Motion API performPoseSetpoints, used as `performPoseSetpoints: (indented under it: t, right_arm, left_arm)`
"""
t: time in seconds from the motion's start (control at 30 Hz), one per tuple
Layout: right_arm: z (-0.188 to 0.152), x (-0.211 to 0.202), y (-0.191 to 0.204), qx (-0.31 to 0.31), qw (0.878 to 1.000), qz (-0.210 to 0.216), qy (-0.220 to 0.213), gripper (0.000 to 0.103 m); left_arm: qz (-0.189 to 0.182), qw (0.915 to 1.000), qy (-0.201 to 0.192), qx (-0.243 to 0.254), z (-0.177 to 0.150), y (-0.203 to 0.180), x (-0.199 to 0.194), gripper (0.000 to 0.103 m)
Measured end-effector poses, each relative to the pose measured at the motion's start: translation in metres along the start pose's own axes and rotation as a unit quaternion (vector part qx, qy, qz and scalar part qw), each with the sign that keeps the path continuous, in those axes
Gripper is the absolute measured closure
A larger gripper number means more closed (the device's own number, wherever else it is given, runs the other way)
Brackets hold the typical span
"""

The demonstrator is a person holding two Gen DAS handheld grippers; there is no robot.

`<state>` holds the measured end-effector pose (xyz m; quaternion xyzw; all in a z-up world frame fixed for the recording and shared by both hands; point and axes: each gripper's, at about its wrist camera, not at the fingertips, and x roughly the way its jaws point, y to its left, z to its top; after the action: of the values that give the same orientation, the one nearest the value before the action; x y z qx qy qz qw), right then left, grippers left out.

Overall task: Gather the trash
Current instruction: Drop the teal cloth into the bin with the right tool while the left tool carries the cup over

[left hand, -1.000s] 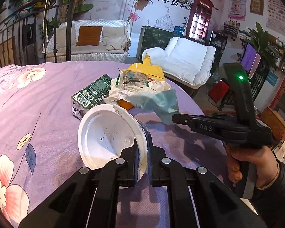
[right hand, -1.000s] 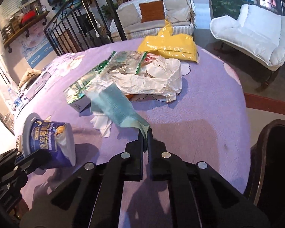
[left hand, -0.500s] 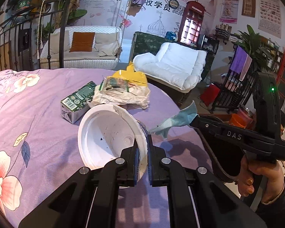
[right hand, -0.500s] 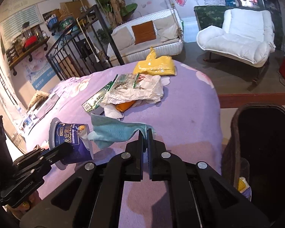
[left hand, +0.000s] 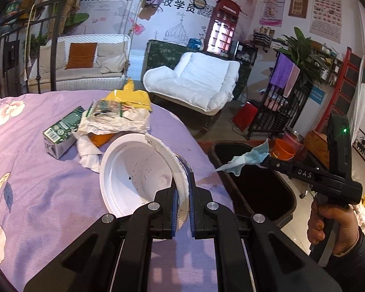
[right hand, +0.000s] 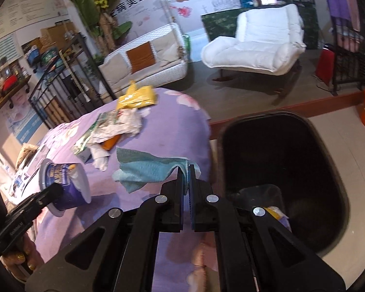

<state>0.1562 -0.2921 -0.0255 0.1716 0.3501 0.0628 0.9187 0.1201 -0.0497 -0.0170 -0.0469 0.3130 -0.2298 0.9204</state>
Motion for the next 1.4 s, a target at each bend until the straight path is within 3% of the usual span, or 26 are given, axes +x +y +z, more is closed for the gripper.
performPoseSetpoints:
  t: [0.37, 0.67, 0.7, 0.73, 0.77, 0.83, 1.1, 1.4]
  right_arm:
    - [-0.016, -0.015, -0.082, 0.056, 0.992, -0.11, 0.002, 0.098]
    - [-0.036, 0.013, -0.116, 0.092, 0.985, -0.141, 0.045, 0.097]
    - [-0.038, 0.015, -0.117, 0.095, 0.984, -0.142, 0.051, 0.094]
    - [-0.039, 0.018, -0.117, 0.098, 0.984, -0.142, 0.055, 0.081]
    - [-0.041, 0.02, -0.118, 0.101, 0.983, -0.14, 0.057, 0.058]
    - [-0.044, 0.018, -0.116, 0.102, 0.983, -0.145, 0.046, 0.035]
    - [-0.042, 0.009, -0.105, 0.088, 0.984, -0.153, 0.029, 0.033]
    - [-0.032, -0.024, -0.108, 0.083, 0.982, -0.172, -0.011, 0.024]
  left_arm:
    - [-0.04, 0.9985, 0.01, 0.036, 0.001, -0.036, 0.013, 0.095]
    - [-0.08, 0.9952, 0.022, 0.052, 0.005, -0.062, 0.027, 0.095]
    - [-0.084, 0.9947, 0.023, 0.056, 0.005, -0.065, 0.029, 0.095]
    - [-0.086, 0.9942, 0.024, 0.059, 0.005, -0.068, 0.03, 0.095]
    - [-0.09, 0.9937, 0.026, 0.062, 0.004, -0.071, 0.032, 0.095]
    - [-0.097, 0.9926, 0.031, 0.066, 0.004, -0.076, 0.035, 0.095]
    - [-0.131, 0.9877, 0.056, 0.065, 0.002, -0.091, 0.055, 0.095]
    - [-0.162, 0.9796, 0.084, 0.085, 0.002, -0.122, 0.086, 0.095]
